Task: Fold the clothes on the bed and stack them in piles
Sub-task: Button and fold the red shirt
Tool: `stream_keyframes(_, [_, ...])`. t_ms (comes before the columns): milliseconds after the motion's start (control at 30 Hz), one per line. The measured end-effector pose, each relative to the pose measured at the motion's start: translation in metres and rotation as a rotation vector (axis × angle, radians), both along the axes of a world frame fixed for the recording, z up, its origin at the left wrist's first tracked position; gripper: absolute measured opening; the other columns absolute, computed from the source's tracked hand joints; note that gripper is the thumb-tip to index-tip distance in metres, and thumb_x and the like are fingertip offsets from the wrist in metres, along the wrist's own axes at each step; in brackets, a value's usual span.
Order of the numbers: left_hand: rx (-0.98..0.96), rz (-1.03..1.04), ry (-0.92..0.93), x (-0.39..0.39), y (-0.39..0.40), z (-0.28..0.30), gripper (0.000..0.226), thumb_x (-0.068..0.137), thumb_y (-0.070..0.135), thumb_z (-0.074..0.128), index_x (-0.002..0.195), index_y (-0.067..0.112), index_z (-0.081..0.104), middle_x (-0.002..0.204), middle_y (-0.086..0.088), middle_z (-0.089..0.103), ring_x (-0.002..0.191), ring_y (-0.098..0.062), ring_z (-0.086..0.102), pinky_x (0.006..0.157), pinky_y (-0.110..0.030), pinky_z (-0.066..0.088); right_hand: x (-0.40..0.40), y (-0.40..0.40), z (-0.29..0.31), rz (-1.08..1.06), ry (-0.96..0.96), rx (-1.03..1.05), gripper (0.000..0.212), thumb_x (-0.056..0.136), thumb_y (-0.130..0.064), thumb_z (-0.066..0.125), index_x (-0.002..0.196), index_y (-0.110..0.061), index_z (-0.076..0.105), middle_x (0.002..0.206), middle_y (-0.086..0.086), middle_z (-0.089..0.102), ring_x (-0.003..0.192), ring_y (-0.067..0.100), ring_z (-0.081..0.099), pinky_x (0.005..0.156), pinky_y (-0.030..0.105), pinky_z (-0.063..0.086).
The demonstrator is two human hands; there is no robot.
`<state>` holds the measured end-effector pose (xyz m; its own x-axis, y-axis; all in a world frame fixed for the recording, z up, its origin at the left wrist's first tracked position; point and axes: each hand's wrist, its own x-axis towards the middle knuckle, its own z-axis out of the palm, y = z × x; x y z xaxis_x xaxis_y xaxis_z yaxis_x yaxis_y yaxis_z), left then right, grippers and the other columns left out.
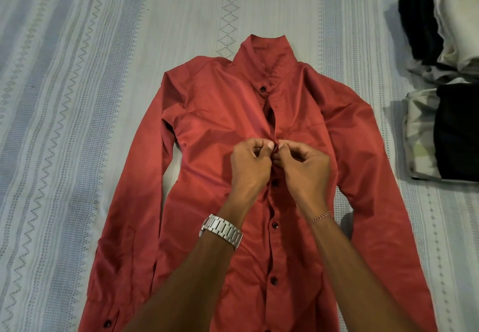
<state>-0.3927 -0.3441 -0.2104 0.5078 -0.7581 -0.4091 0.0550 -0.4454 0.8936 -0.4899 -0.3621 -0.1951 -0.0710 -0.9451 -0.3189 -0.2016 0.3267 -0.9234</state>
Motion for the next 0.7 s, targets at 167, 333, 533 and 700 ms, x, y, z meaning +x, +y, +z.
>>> stream_keyframes(167, [-0.011, 0.051, -0.032, -0.002, 0.001, 0.000, 0.024, 0.094, 0.011, 0.066, 0.075, 0.026, 0.069, 0.069, 0.007, 0.072, 0.064, -0.007, 0.067, 0.067, -0.033, 0.057, 0.000, -0.001, 0.000, 0.040, 0.036, -0.002, 0.006, 0.090, -0.016, 0.075, 0.093, -0.018, 0.080, 0.075, -0.002, 0.077, 0.070, 0.016, 0.076, 0.071, 0.042, 0.064])
stream_keyframes(333, [-0.007, 0.057, 0.054, -0.004, 0.000, -0.001, 0.022, 0.096, 0.013, 0.065, 0.079, 0.023, 0.073, 0.077, -0.001, 0.076, 0.076, -0.018, 0.073, 0.076, -0.043, 0.062, 0.000, -0.006, -0.001, 0.029, -0.017, 0.062, 0.004, 0.088, -0.013, 0.077, 0.091, -0.011, 0.080, 0.075, 0.003, 0.077, 0.069, 0.018, 0.076, 0.068, 0.036, 0.063])
stream_keyframes(533, [-0.003, 0.048, 0.282, 0.002, 0.001, 0.002, 0.020, 0.100, 0.007, 0.059, 0.086, 0.011, 0.073, 0.085, -0.014, 0.073, 0.081, -0.024, 0.066, 0.085, -0.044, 0.056, -0.004, -0.013, 0.001, 0.101, -0.084, 0.137, 0.006, 0.087, -0.013, 0.080, 0.091, -0.010, 0.078, 0.077, 0.006, 0.077, 0.071, 0.019, 0.075, 0.065, 0.026, 0.059])
stream_keyframes(700, [0.025, 0.028, 0.339, 0.007, -0.001, -0.001, 0.019, 0.100, 0.008, 0.060, 0.088, 0.009, 0.074, 0.087, -0.015, 0.072, 0.083, -0.025, 0.066, 0.087, -0.044, 0.055, -0.007, -0.016, 0.001, 0.137, -0.116, 0.155, 0.006, 0.086, -0.011, 0.080, 0.090, -0.009, 0.077, 0.075, 0.008, 0.077, 0.067, 0.015, 0.072, 0.061, 0.022, 0.057])
